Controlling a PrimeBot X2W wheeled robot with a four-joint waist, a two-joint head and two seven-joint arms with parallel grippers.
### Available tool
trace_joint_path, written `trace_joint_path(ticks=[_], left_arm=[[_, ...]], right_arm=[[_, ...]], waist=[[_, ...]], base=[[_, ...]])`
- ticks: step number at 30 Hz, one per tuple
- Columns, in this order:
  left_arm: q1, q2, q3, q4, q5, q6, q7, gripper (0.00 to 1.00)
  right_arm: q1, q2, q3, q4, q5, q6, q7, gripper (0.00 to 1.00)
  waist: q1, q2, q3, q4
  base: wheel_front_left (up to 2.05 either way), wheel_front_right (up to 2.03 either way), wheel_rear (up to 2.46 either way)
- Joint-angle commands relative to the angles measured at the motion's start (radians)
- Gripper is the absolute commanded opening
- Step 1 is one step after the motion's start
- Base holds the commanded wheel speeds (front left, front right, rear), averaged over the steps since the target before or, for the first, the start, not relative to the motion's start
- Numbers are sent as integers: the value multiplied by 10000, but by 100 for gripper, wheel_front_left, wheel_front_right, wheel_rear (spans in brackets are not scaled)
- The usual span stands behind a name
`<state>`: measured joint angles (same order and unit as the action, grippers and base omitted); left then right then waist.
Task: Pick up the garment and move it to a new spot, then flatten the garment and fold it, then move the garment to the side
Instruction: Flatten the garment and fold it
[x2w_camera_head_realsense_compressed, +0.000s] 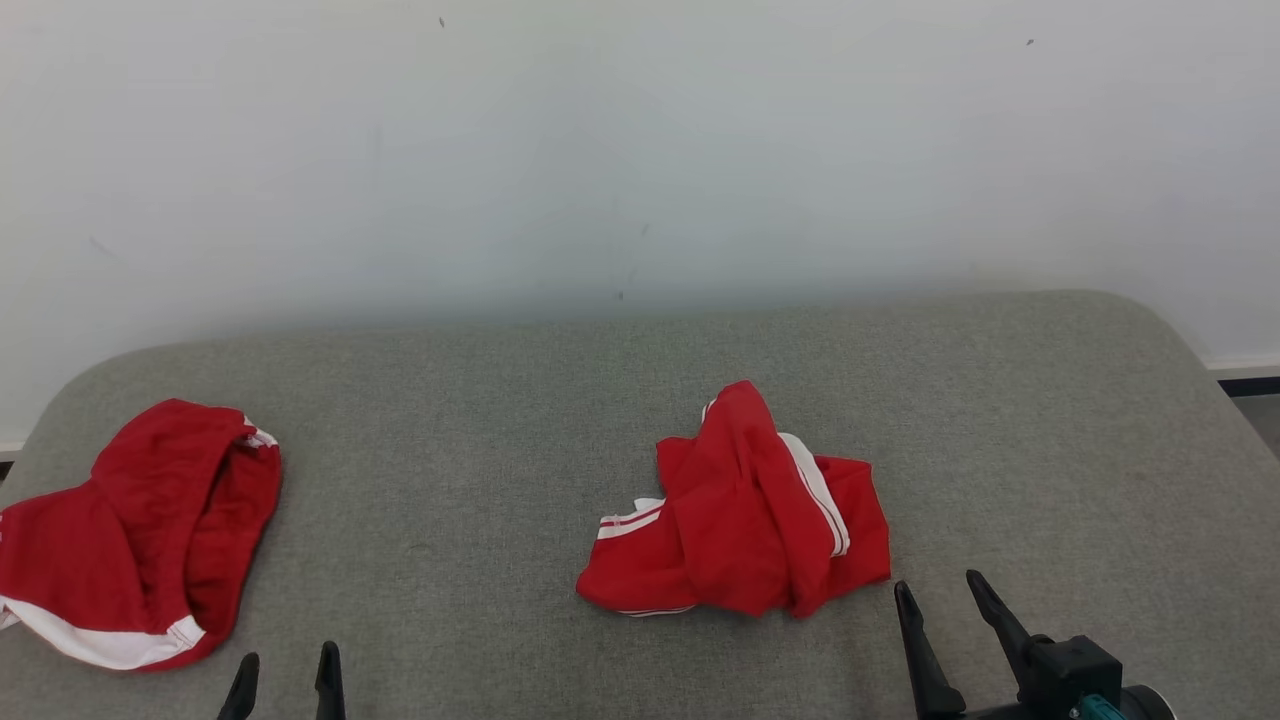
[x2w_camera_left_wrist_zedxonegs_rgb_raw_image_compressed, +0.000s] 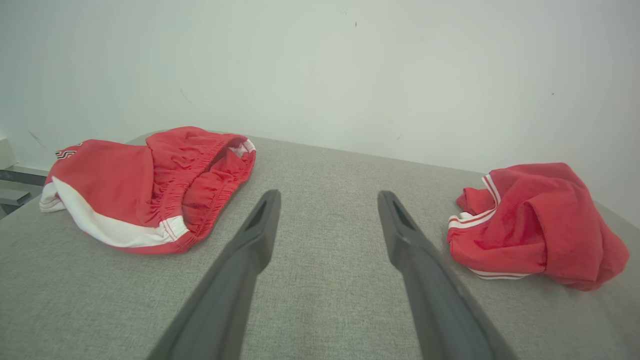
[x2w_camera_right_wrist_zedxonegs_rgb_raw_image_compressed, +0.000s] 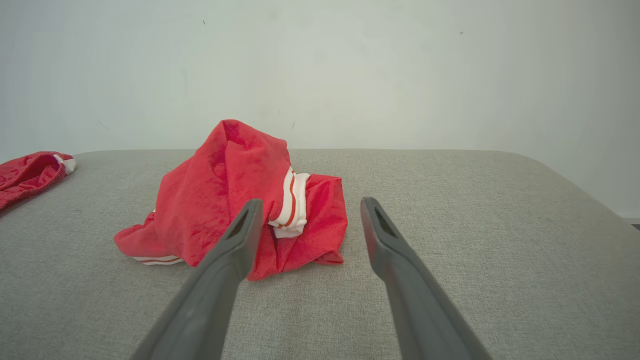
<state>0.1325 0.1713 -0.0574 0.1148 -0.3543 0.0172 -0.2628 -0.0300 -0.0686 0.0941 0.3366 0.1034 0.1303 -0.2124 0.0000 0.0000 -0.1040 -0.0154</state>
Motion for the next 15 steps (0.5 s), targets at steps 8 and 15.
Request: trace_joint_path(ticks=[8,15], left_arm=[[-167,-54,-13,96,131,-41,-29,100],[-247,-141,5,67,203,-82,-29,100]], right_arm=[[-53,58,52,-31,-37,8,3,100],[-268,75,112,-53,227,8,192,100]], waist=[[0,0,99,4],[0,0,266,54]], base=[[0,0,0],[0,0,0]])
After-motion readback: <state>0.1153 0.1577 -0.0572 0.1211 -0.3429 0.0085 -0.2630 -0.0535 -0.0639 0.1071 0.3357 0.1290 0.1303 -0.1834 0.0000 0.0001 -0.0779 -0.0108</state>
